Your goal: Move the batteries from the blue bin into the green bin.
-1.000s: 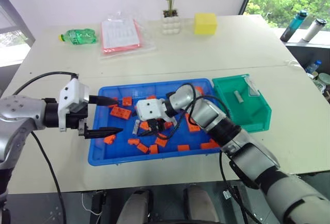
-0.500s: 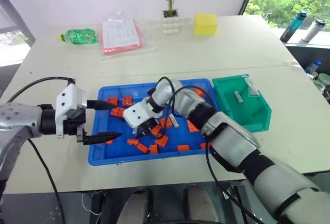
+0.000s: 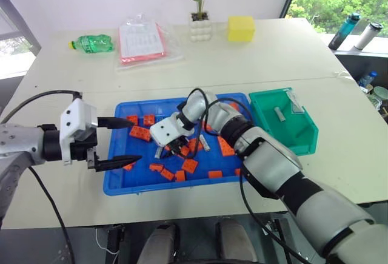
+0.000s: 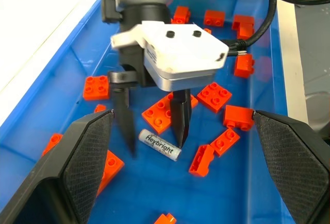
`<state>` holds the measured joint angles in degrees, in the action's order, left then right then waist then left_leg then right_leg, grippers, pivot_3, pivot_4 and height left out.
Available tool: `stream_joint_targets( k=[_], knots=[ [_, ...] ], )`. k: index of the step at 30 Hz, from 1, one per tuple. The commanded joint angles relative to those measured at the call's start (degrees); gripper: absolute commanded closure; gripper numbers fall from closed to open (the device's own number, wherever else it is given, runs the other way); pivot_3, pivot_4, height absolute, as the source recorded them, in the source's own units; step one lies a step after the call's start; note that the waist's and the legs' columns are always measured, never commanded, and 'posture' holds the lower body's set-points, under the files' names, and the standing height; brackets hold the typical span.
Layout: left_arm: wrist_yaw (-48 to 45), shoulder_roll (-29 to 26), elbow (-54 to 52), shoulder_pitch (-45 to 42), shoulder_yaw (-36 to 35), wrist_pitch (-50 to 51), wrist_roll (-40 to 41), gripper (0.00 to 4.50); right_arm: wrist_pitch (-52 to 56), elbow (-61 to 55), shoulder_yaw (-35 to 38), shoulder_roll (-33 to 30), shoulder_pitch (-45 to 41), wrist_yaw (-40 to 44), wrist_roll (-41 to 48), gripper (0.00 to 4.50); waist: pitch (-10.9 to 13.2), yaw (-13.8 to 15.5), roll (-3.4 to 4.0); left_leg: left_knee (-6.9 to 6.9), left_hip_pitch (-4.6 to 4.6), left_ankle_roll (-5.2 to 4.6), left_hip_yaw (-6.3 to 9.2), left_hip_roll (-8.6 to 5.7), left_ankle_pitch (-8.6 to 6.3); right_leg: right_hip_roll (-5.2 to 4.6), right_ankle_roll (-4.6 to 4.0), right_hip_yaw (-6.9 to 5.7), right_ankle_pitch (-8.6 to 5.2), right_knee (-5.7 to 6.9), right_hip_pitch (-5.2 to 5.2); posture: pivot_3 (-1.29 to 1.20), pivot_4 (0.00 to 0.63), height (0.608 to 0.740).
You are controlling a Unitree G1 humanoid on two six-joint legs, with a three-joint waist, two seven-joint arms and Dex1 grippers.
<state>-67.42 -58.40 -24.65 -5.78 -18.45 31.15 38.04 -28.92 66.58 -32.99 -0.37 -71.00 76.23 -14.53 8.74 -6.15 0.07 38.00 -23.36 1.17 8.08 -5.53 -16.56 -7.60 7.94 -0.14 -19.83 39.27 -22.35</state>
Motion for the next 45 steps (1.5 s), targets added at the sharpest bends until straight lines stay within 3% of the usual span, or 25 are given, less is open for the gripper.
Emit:
stream_joint_targets(
  k=[1, 3, 9, 13, 19, 22, 29, 34, 37, 41, 45],
  knots=[
    [-0.02, -0.64, 0.44, -1.73, -0.48, -0.38, 0.39, 0.00, 1.09, -0.24, 0.88, 0.54, 0.93, 0.29, -0.76, 3.49, 0.00, 0.01, 0.00, 0.00, 0.00, 0.00, 0.00, 0.00, 0.00, 0.00, 0.00, 0.00, 0.00, 0.00, 0.00, 0.00, 0.150, 0.726],
    [-0.31, -0.53, 1.27, -2.77, 0.32, -0.70, 0.02, 0.00, 2.05, -0.87, 1.71, 0.29, 1.41, 0.60, -0.29, 4.41, 0.00, -0.01, 0.00, 0.00, 0.00, 0.00, 0.00, 0.00, 0.00, 0.00, 0.00, 0.00, 0.00, 0.00, 0.01, 0.00, 0.150, 0.726],
    [-1.32, -0.32, 3.55, -5.49, 2.58, -1.39, -0.50, 0.00, 5.88, -5.75, 5.00, -1.22, 3.51, 1.12, 1.63, 4.41, 0.00, 0.03, 0.00, 0.02, 0.00, 0.01, 0.00, 0.00, 0.00, 0.00, 0.00, 0.00, 0.00, 0.03, 0.02, 0.00, 0.150, 0.726],
    [-1.36, 1.05, 4.38, -6.25, 4.63, -2.17, -1.04, 0.00, 18.23, -23.41, 10.62, -4.77, 9.39, -0.67, 6.91, 4.41, 0.00, 0.37, 0.00, 0.05, -0.02, 0.01, 0.01, -0.01, 0.00, -0.02, 0.00, 0.00, 0.00, 0.06, 0.03, 0.00, 0.150, 0.726],
    [-1.00, 2.62, 4.69, -6.66, 5.84, -2.37, -1.16, 0.00, 56.53, -64.75, 25.69, -16.36, 21.67, -7.45, 17.77, 4.41, 0.00, 0.88, 0.00, 0.11, -0.23, 0.01, 0.00, -0.05, 0.00, -0.09, 0.00, 0.01, 0.00, 0.11, 0.07, 0.00, 0.150, 0.726],
    [-1.03, 3.09, 5.91, -7.30, 5.70, -2.71, -1.19, 0.00, 70.41, -76.69, 34.08, -23.65, 25.95, -11.75, 21.59, 4.41, 0.00, 1.93, 0.00, 0.05, -0.23, 0.00, -0.03, -0.07, -0.01, -0.11, 0.00, 0.02, 0.00, 0.05, 0.09, 0.00, 0.150, 0.726],
    [-0.74, 5.50, 10.40, -11.89, 8.84, -4.42, -3.15, 0.00, 86.00, -86.88, 53.02, -45.16, 40.43, -15.45, 26.32, 4.41, 0.00, 4.11, 0.00, 0.09, -0.27, -0.04, -0.26, -0.15, -0.02, -0.24, 0.00, 0.07, 0.00, -0.12, 0.13, 0.00, 0.150, 0.726],
    [-1.45, 6.64, 12.14, -14.17, 10.35, -5.33, -4.14, 0.00, 87.25, -88.64, 55.36, -49.85, 50.68, -18.47, 27.62, 4.41, 0.00, 3.44, -0.01, 0.08, -0.25, -0.07, -0.69, 0.05, -0.03, -0.18, 0.00, 0.07, 0.00, -0.15, 0.12, 0.00, 0.150, 0.726],
    [-1.72, 6.83, 12.59, -14.98, 10.72, -5.41, -4.23, 0.00, 86.00, -88.17, 54.88, -50.53, 52.90, -20.60, 28.28, 3.12, 0.00, 3.46, 0.00, 0.08, -0.24, -0.08, -0.86, 0.11, -0.04, -0.17, 0.00, 0.11, 0.00, -0.14, 0.08, 0.00, 0.150, 0.726],
    [-1.84, 6.80, 12.62, -15.31, 10.86, -5.39, -4.31, 0.00, 82.04, -86.14, 51.63, -51.67, 47.95, -21.48, 29.29, 1.32, 0.00, 3.51, 0.00, 0.11, -0.23, -0.08, -0.96, 0.12, -0.03, -0.19, 0.00, 0.15, 0.00, -0.15, 0.04, 0.00, 0.150, 0.726],
    [-2.03, 6.68, 12.42, -15.29, 10.84, -5.35, -4.46, 0.00, 80.82, -83.31, 44.86, -49.21, 36.18, -20.78, 32.70, 1.32, 0.00, 3.51, 0.00, 0.11, -0.23, -0.08, -0.97, 0.15, -0.03, -0.18, 0.00, 0.14, 0.00, -0.18, 0.04, 0.00, 0.150, 0.726]
  ],
)
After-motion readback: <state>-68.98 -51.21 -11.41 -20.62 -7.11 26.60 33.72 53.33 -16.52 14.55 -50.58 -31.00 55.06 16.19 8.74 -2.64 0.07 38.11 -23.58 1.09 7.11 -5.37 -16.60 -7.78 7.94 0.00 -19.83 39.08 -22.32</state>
